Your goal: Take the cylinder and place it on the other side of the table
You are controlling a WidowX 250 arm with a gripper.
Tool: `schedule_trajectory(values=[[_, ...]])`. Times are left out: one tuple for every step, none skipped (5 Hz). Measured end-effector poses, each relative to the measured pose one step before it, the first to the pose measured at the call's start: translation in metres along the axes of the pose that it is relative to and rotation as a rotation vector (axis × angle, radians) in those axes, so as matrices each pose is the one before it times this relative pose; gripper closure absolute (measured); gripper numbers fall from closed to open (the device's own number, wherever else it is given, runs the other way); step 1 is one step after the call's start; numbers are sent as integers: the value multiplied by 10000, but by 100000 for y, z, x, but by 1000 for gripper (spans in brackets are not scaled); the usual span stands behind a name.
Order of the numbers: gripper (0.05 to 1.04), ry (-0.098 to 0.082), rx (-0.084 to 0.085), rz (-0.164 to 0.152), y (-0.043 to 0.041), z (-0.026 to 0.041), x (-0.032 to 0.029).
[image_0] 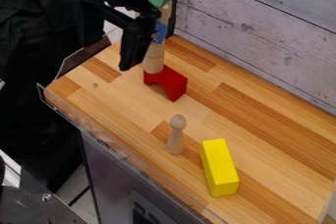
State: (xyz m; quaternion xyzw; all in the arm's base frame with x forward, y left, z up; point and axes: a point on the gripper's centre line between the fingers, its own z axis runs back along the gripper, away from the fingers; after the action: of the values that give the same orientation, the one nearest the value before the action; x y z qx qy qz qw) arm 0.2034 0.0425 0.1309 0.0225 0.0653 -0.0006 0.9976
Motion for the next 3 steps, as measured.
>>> schedule_trajectory(values=[[85, 255, -54, 17, -85, -570, -148], [85, -17, -142, 177, -1823, -883, 7], [85, -70, -64, -152, -1835, -315, 69]])
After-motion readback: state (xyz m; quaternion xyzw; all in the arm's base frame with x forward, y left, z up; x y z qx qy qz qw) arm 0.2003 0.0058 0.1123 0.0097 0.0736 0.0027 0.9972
